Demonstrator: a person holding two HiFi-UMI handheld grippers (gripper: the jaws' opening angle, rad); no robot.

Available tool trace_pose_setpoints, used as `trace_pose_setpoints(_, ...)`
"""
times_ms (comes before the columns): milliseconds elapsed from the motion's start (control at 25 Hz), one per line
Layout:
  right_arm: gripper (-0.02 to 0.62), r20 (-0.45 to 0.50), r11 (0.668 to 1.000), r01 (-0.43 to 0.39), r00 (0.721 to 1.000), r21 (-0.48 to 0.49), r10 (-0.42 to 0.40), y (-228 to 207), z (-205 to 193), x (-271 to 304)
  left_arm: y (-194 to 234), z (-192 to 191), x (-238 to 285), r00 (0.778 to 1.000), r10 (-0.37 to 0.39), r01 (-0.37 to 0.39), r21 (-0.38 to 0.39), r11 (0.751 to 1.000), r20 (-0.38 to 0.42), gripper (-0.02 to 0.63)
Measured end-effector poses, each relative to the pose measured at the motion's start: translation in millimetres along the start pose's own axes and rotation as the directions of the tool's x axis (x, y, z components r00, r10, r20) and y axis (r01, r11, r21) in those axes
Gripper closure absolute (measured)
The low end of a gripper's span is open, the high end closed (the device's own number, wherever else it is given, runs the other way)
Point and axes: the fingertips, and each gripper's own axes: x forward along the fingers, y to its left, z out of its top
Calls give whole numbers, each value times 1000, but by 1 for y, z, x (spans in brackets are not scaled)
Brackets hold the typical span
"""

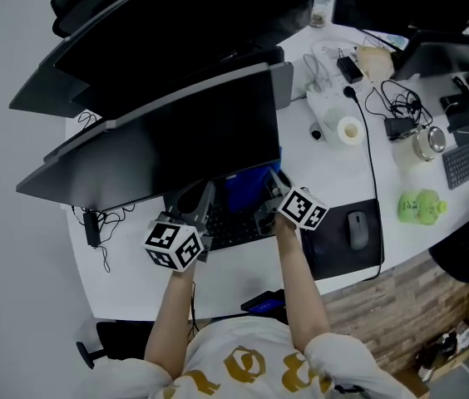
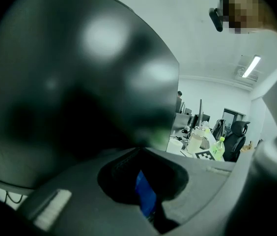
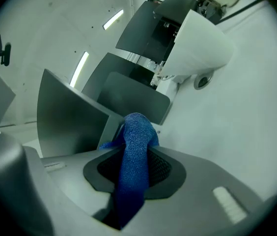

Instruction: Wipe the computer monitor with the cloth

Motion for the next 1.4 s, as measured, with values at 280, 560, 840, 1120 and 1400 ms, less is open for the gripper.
trace_pose_setpoints(280, 480, -35, 1000, -26, 999, 11, 27, 21, -32, 13, 30, -9, -23, 1000, 29, -29, -37, 999, 9, 606)
trace_pose_setpoints(560, 482, -87, 999, -41, 995, 0, 41, 40, -67, 27, 60, -20, -47, 998, 58, -56, -61, 997, 21, 606)
trace_pose_setpoints(840, 482, -135, 999, -49, 990, -17, 46, 60, -106, 41, 96, -27, -77, 995, 89, -85, -94, 992, 38, 606)
trace_pose_setpoints(1120, 482, -205, 997, -71, 977, -38, 62, 78, -139, 55, 117, -33, -94, 996, 83, -77, -112, 991, 44, 606)
trace_pose_setpoints(1400, 480, -220, 995, -82, 973, -65, 66, 89, -161, 64, 133, -38, -108, 996, 75, -69, -123, 990, 44, 606)
